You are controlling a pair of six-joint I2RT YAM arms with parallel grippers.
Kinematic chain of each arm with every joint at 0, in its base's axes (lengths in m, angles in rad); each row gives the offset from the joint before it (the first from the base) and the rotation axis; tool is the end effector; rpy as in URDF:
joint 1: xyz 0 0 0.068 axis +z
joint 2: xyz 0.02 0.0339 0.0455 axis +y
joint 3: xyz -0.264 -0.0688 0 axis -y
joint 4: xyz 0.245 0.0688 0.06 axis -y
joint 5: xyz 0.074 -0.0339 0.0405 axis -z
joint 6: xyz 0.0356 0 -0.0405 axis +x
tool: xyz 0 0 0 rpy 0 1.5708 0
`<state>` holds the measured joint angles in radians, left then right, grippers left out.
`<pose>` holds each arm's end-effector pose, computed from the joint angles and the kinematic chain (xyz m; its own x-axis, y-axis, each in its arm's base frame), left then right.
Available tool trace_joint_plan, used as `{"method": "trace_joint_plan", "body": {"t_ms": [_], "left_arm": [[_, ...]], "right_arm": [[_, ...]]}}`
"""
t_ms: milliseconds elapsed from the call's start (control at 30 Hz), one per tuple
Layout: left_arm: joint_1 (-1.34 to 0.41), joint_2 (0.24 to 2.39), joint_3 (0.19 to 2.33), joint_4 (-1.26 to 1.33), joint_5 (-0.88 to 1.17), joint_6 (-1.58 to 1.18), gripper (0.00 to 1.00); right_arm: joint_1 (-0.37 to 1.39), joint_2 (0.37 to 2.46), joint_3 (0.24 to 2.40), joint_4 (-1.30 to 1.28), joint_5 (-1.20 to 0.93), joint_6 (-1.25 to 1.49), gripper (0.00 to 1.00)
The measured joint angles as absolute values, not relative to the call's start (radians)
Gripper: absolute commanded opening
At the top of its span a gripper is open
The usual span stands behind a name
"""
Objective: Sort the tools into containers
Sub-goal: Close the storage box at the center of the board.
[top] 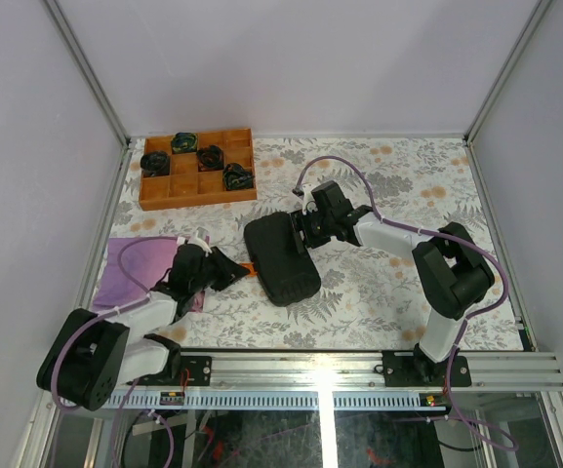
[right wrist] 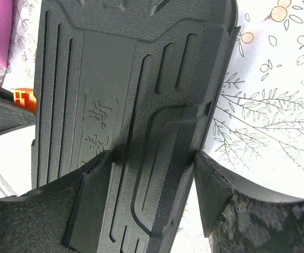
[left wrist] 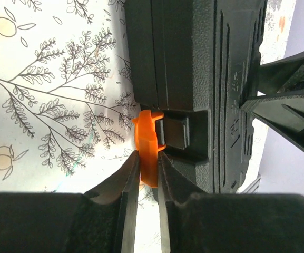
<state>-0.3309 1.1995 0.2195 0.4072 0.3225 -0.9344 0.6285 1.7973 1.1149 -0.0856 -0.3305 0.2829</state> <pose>0.1865 -0.0760 0.1311 -0.7550 -0.5472 -0.3613 -0.0794 0.6233 -0.7780 0.3044 0.2355 0.1880 -0.7476 -0.2169 -0.6278 -0.5585 0.7169 0.4173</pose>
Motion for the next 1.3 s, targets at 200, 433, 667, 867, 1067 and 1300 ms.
{"method": "trace_joint_plan", "body": {"t_ms": [200,433,667,867,1067,1300], "left_arm": [[-0.392,1.142,0.255,0.291,0.227,-0.911,0.11],[-0.439,1.148,0.297,0.224,0.161,-0.907,0.1],[-0.474,1.168,0.344,0.158,0.115,-0.903,0.11],[-0.487,1.168,0.366,0.12,0.094,-0.902,0.1],[-0.495,1.147,0.386,0.062,0.079,-0.9,0.11],[-0.499,1.119,0.431,-0.006,0.072,-0.89,0.11]], "right_arm": [[0.628,1.797,1.113,-0.082,-0.331,0.288,0.63],[0.629,1.797,1.11,-0.078,-0.331,0.289,0.63],[0.628,1.793,1.1,-0.065,-0.331,0.293,0.63],[0.628,1.794,1.1,-0.064,-0.332,0.293,0.63],[0.629,1.794,1.1,-0.061,-0.333,0.294,0.63],[0.629,1.795,1.1,-0.06,-0.333,0.295,0.63]]}}
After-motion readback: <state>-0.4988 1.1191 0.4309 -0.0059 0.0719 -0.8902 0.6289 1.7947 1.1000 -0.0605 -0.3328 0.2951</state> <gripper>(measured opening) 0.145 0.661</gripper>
